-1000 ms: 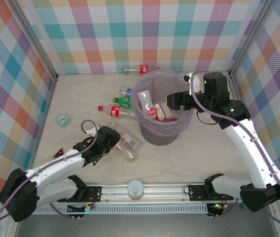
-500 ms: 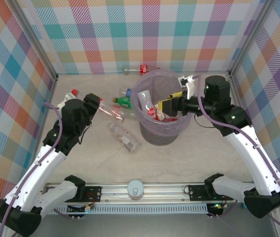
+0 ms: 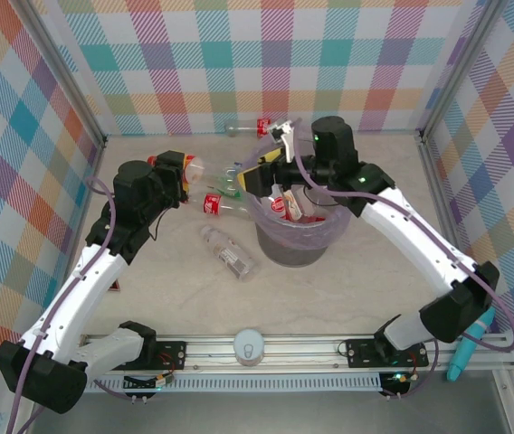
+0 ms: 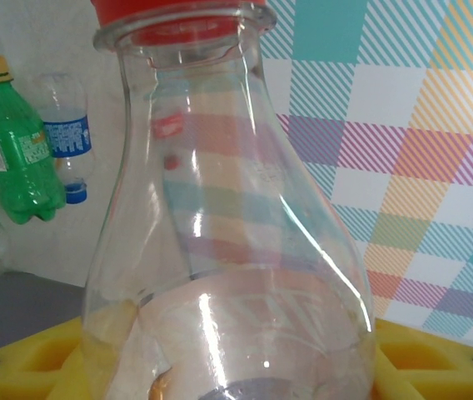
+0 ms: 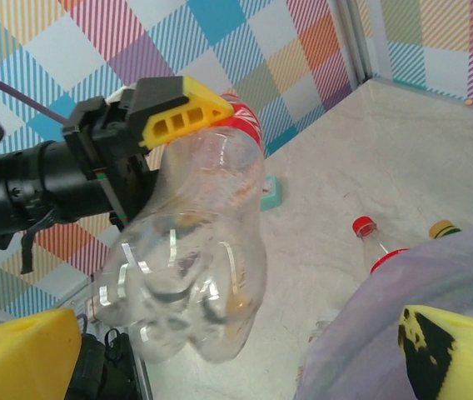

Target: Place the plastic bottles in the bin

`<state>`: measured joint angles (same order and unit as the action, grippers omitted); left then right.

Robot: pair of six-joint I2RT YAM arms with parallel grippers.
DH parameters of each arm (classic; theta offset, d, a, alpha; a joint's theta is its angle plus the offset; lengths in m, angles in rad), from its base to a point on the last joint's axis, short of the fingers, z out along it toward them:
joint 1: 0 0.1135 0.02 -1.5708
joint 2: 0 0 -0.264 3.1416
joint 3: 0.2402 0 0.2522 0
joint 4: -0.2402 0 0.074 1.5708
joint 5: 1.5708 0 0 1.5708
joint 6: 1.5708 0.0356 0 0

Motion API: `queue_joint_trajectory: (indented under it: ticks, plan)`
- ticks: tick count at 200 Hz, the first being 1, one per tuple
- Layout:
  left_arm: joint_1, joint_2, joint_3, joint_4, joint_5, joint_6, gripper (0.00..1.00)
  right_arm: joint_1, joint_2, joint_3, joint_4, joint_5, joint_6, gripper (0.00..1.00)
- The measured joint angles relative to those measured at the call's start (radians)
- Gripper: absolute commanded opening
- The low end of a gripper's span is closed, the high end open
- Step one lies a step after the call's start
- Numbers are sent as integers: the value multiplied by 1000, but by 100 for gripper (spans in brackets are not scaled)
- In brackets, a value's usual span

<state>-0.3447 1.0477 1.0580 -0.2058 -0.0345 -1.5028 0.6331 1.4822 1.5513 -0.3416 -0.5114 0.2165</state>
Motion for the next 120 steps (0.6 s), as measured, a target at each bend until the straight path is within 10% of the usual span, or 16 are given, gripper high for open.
queue_joint_trajectory:
  ticks: [120]
  plan:
    - [9,57,-61,213,27,-76,21,80,175,173,-5,-42,-21,95]
